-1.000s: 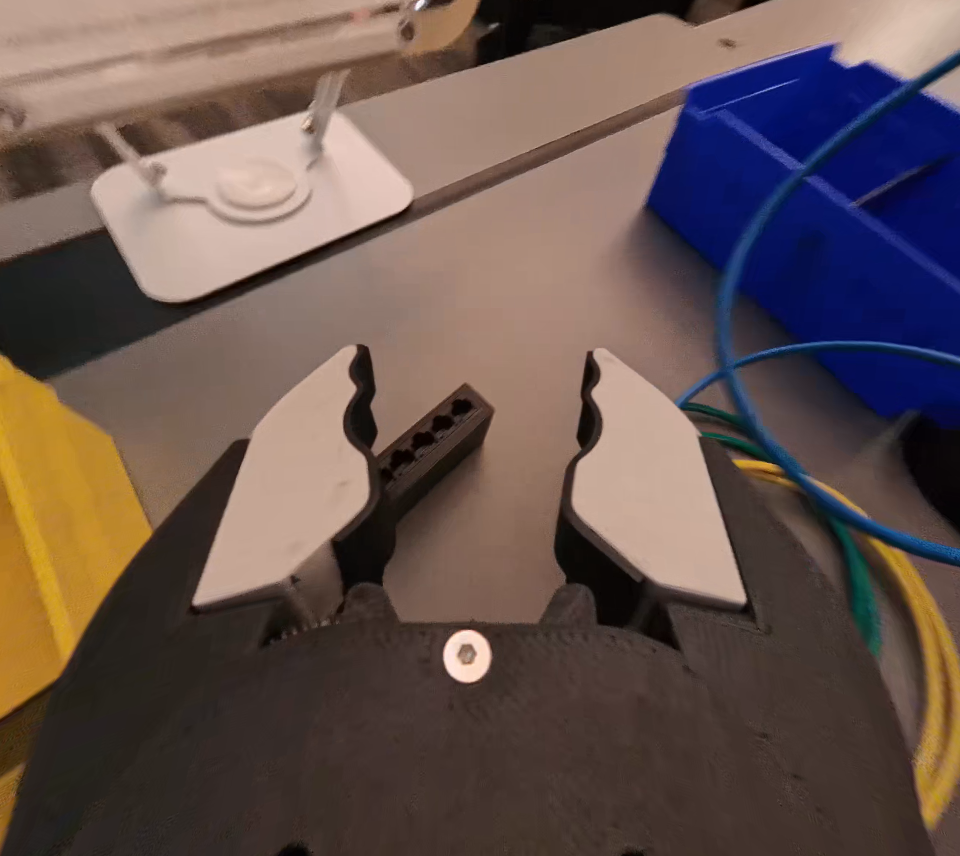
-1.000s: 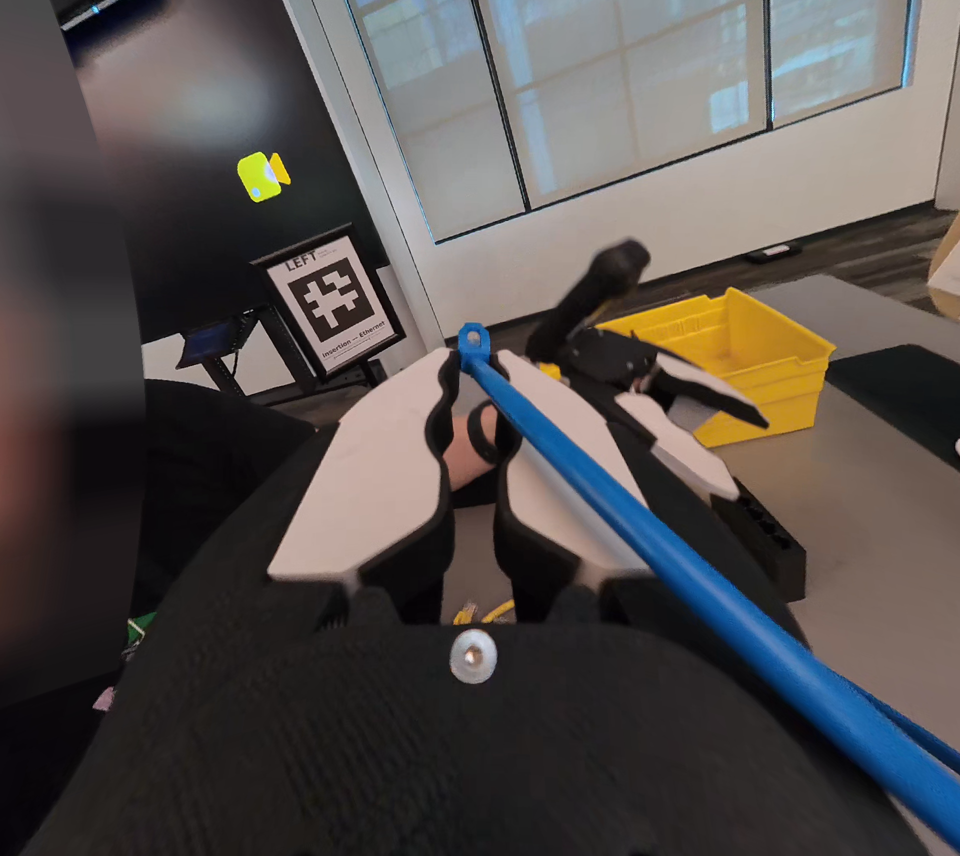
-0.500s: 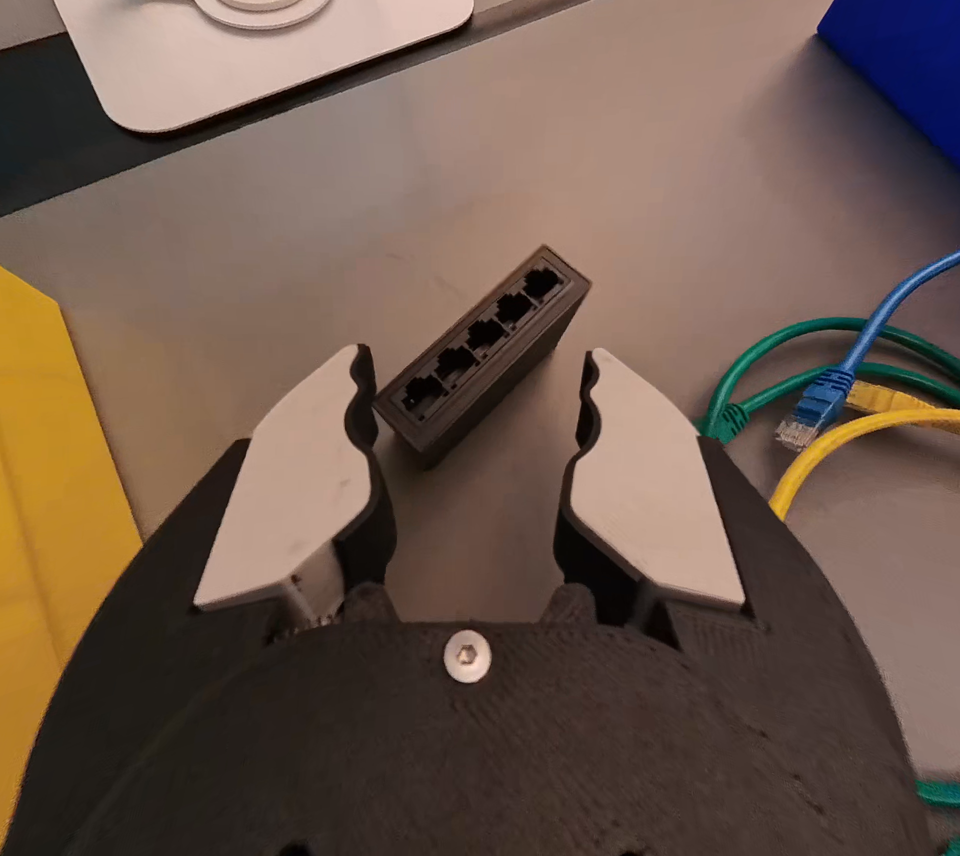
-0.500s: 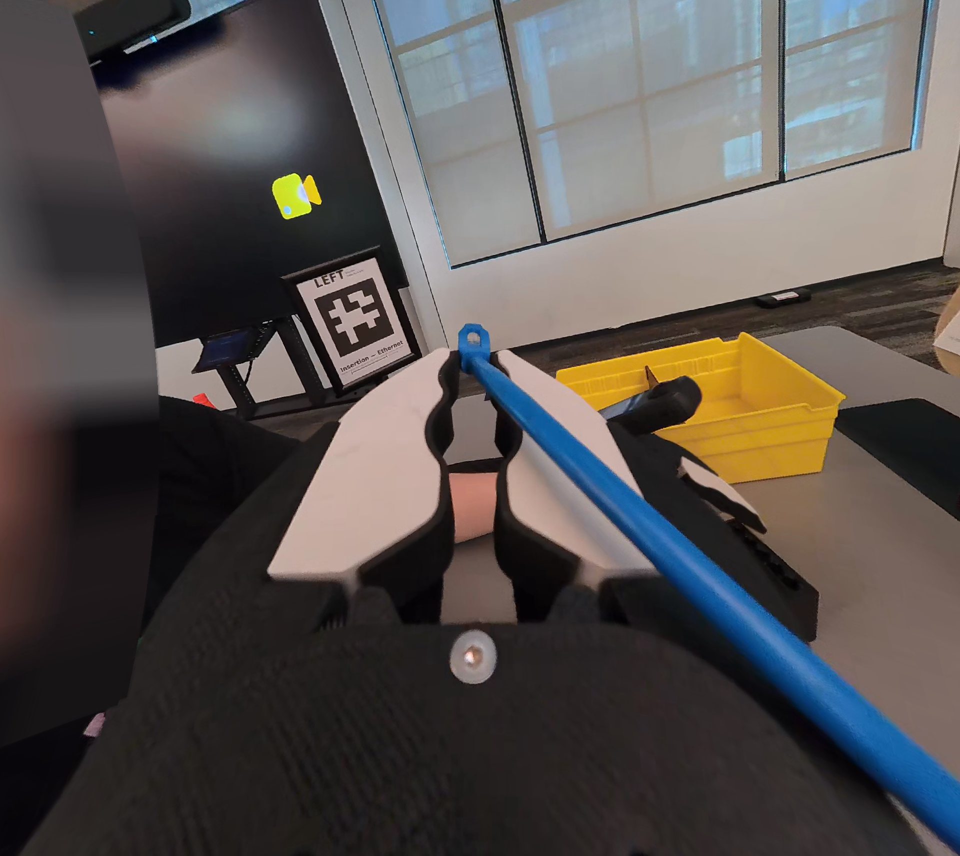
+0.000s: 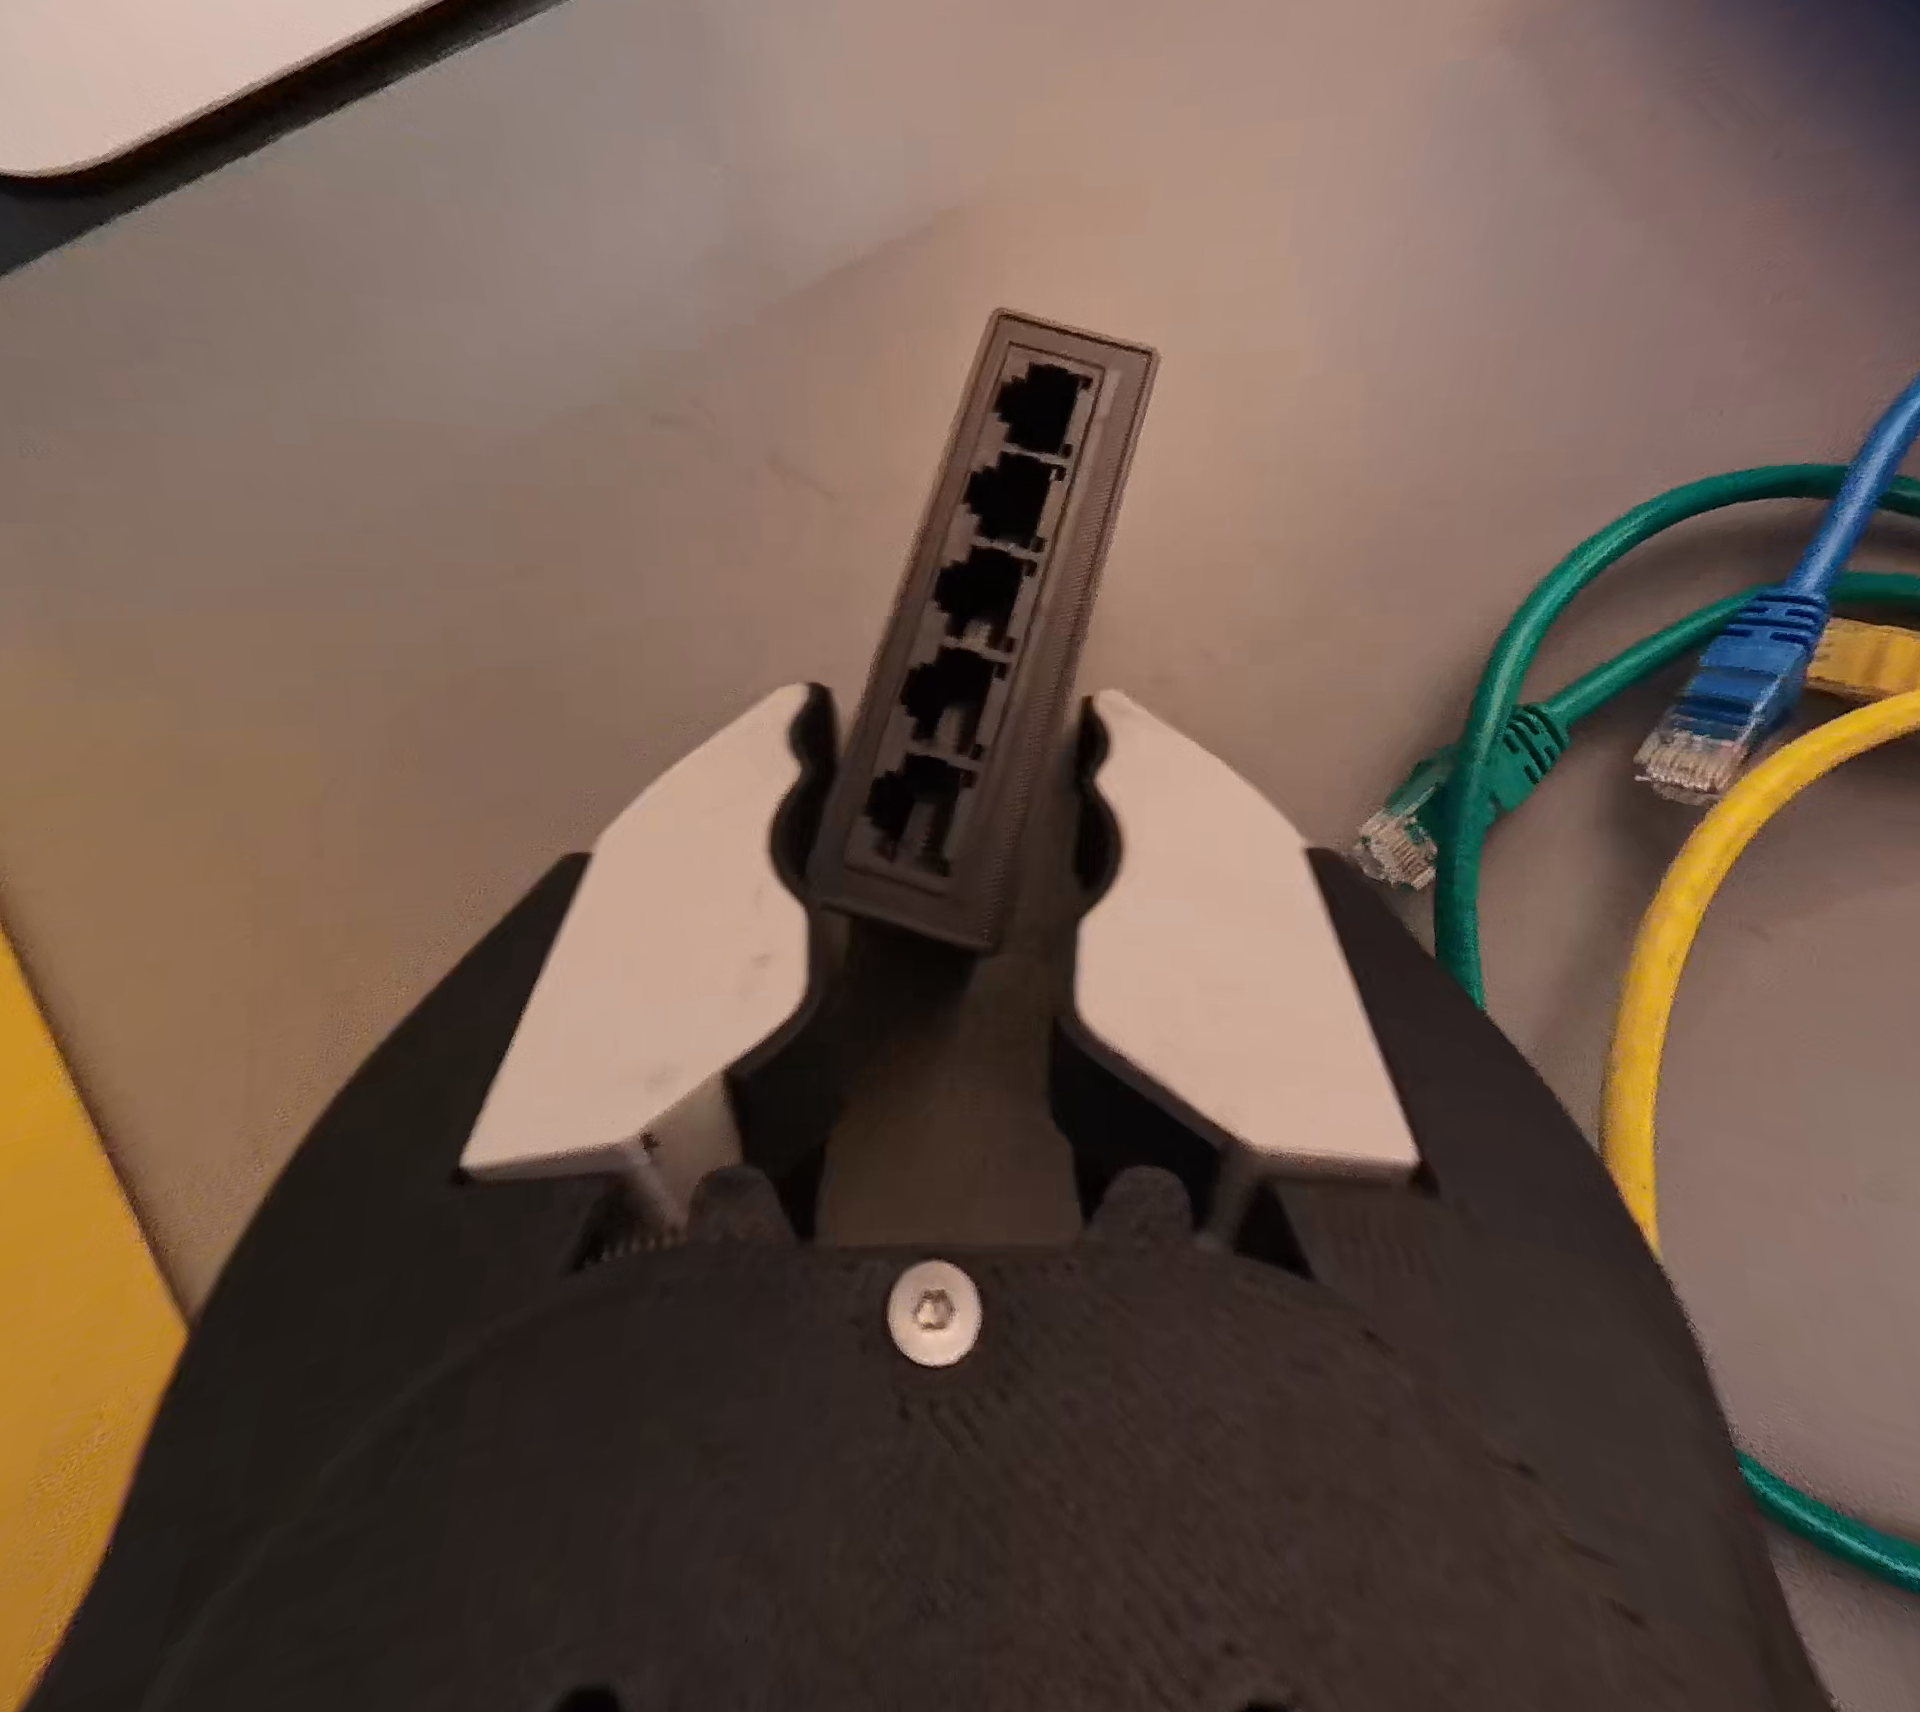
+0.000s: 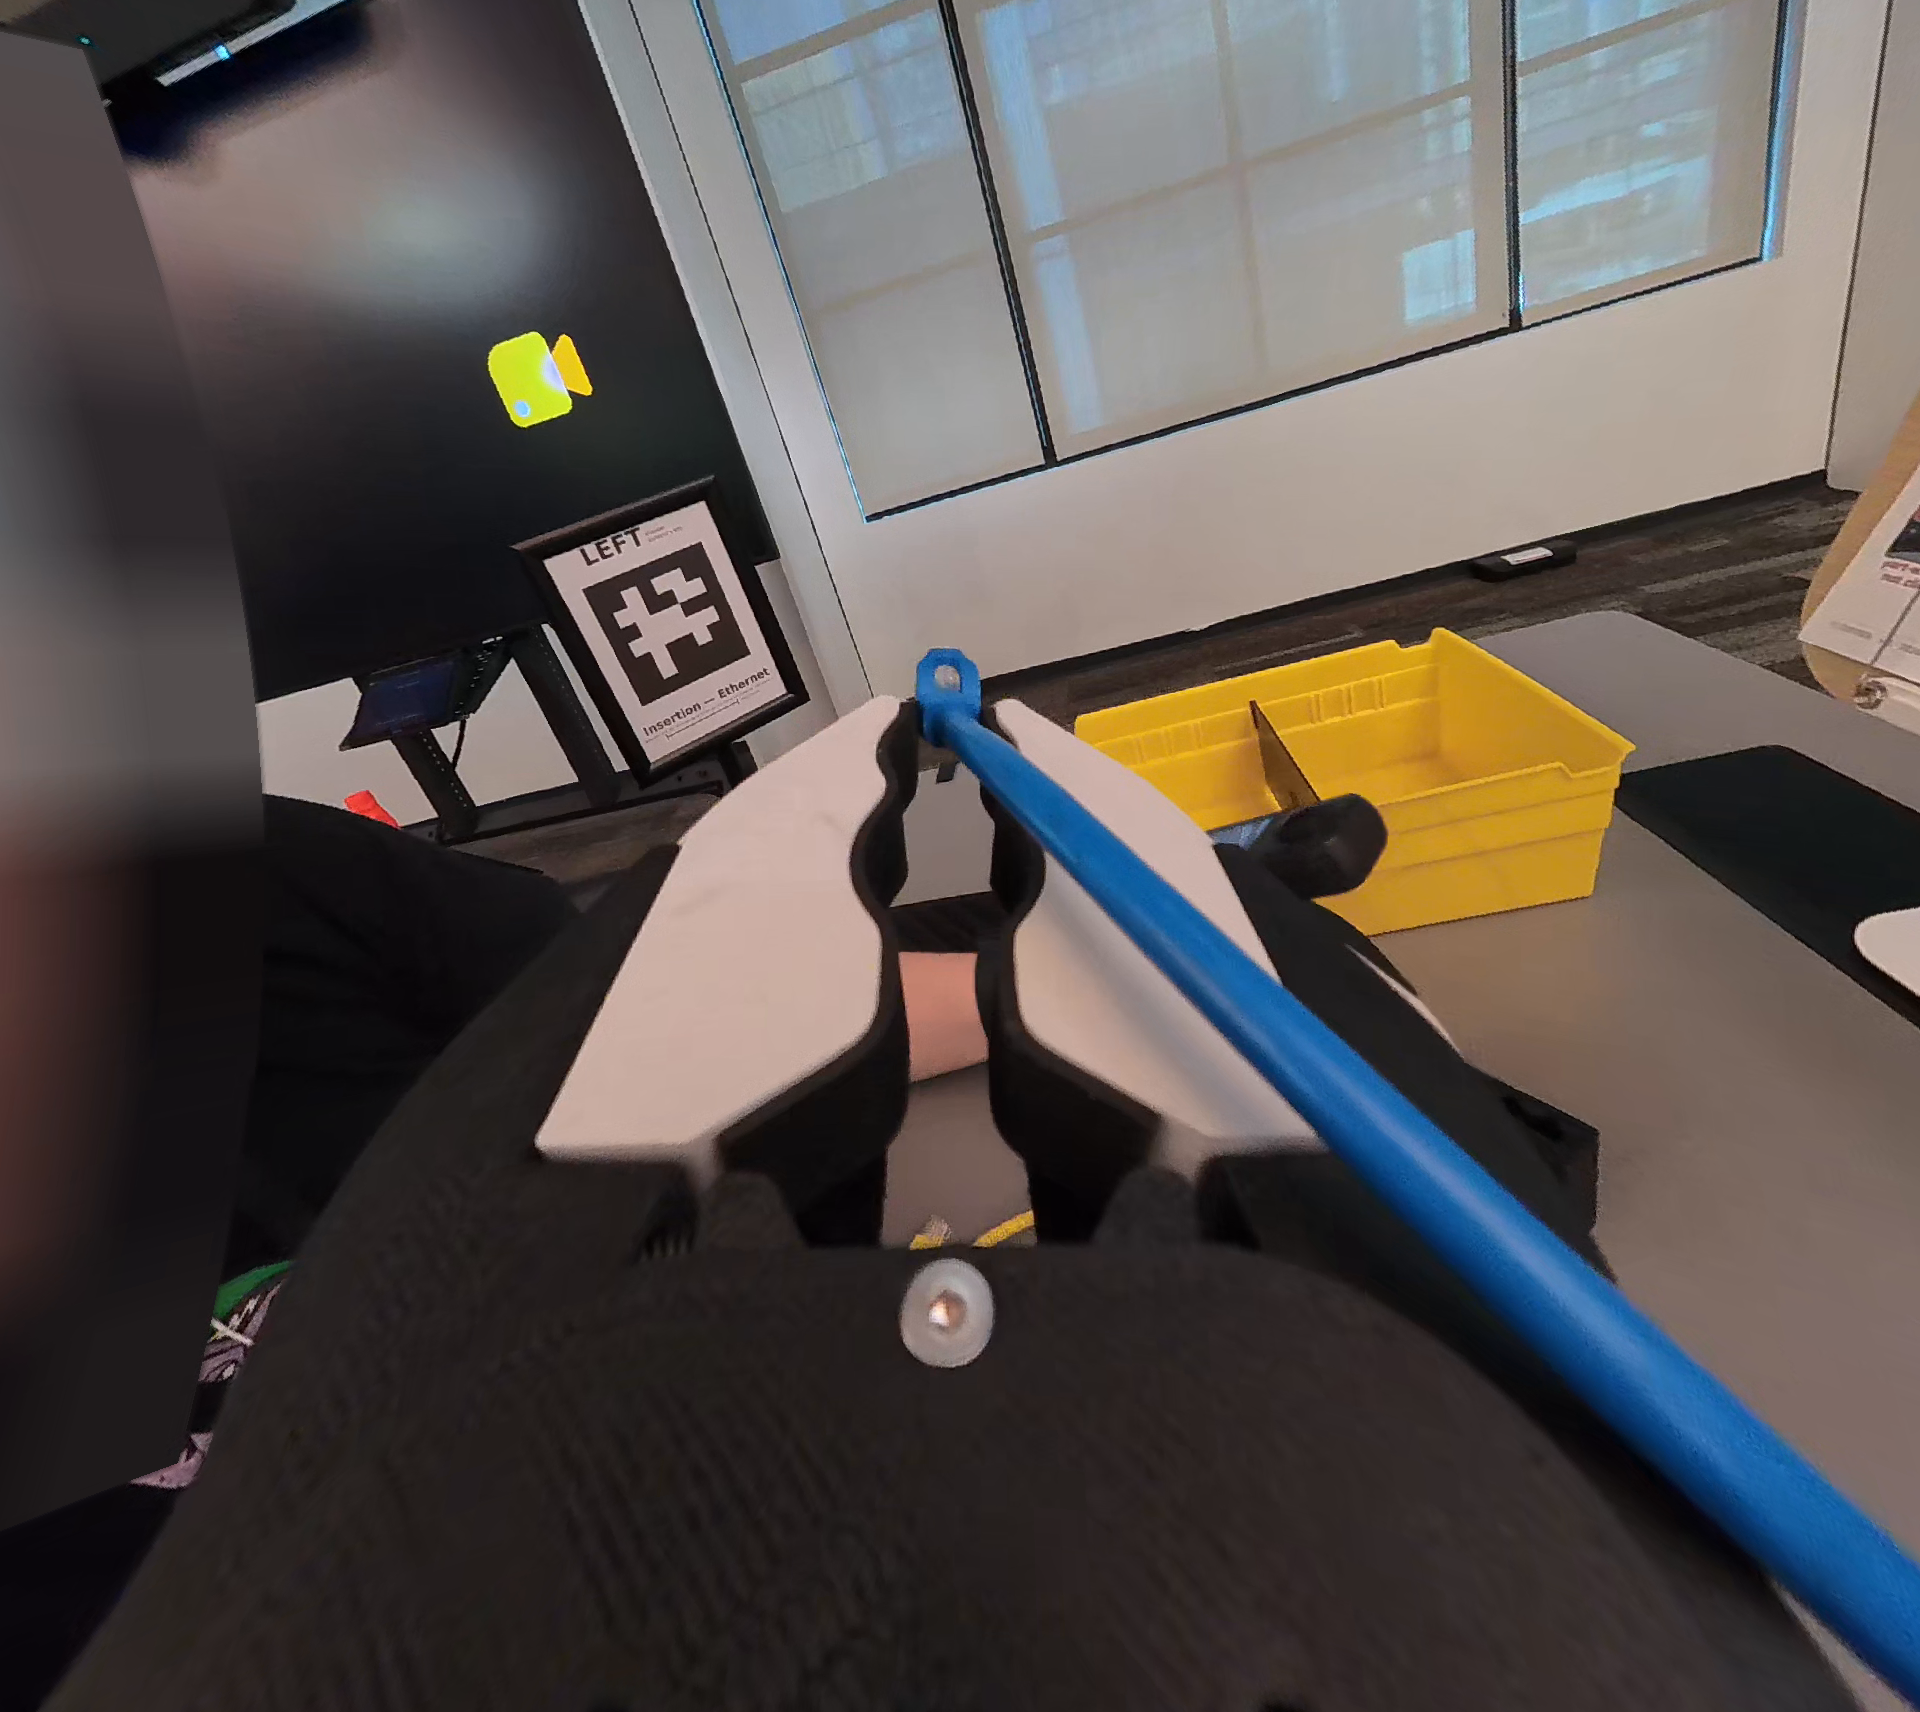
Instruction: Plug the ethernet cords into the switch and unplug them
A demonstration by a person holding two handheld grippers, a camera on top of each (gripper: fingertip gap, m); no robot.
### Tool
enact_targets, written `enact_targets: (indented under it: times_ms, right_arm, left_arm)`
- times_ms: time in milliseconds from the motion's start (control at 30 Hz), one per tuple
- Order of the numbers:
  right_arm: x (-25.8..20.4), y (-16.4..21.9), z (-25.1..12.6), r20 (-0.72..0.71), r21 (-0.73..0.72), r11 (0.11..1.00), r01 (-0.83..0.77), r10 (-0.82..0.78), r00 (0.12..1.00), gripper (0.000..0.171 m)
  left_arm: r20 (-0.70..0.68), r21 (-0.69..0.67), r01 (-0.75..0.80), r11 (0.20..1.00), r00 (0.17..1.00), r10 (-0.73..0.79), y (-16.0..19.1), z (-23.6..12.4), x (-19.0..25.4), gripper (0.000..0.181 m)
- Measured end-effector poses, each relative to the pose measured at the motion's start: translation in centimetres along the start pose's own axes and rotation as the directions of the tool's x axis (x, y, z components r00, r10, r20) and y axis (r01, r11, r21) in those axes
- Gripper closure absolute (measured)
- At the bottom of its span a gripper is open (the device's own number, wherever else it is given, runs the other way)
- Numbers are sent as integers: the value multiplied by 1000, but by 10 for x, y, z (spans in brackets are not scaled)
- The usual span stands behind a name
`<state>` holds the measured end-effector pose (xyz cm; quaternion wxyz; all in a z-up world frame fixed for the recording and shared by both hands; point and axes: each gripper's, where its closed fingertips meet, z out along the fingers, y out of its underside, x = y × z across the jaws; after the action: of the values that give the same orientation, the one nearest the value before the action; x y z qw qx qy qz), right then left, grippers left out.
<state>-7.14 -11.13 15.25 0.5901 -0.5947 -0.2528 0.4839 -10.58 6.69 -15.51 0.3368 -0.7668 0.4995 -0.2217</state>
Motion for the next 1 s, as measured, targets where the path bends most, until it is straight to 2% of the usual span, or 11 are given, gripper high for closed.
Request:
enact_targets:
  times_ms: [67,167,200,233,400,467,600,700,800,900,1000]
  right_arm:
    - [3,1,0,-3,-5,1000,-5,5,1000,159]
    - [8,3,-1,-20,-13,1000,-9,8,1000,159]
    - [9,4,-1,-20,-14,1000,-11,11,1000,159]
    - [10,5,-1,-23,-15,1000,-13,13,1000,159]
    - [19,10,-1,-50,-34,999,-20,18,999,159]
    - [26,12,-2,-85,-41,999,-18,14,996,159]
    - [59,16,-9,-288,-80,996,51,-72,955,159]
    - [66,12,-7,-398,-126,969,211,-244,884,160]
    - [65,3,-2,-504,-191,893,407,-445,740,160]
    - [59,-4,4,-571,-251,794,554,-584,578,162]
    - [52,-7,10,-596,-272,728,629,-641,484,160]
  left_arm:
    - [-33,9,7,1000,999,-7,-3,1,2,149]
    - [-46,6,14,1000,999,-14,-3,2,3,148]
    - [-36,0,5,1000,999,-5,-3,3,2,137]
    - [-14,-10,-12,1000,1000,12,-2,5,0,135]
    - [-2,-3,-58,998,998,58,-7,7,-2,148]
    - [69,44,-117,992,991,114,-21,-3,-9,149]
    - [203,195,-243,950,958,203,-75,-45,-9,150]
    - [376,269,-440,857,867,327,-125,-89,-1,150]
    - [567,253,-643,723,704,428,-167,-134,16,150]
    - [707,179,-765,619,537,460,-185,-163,28,150]
    - [767,123,-811,572,443,464,-190,-172,35,150]
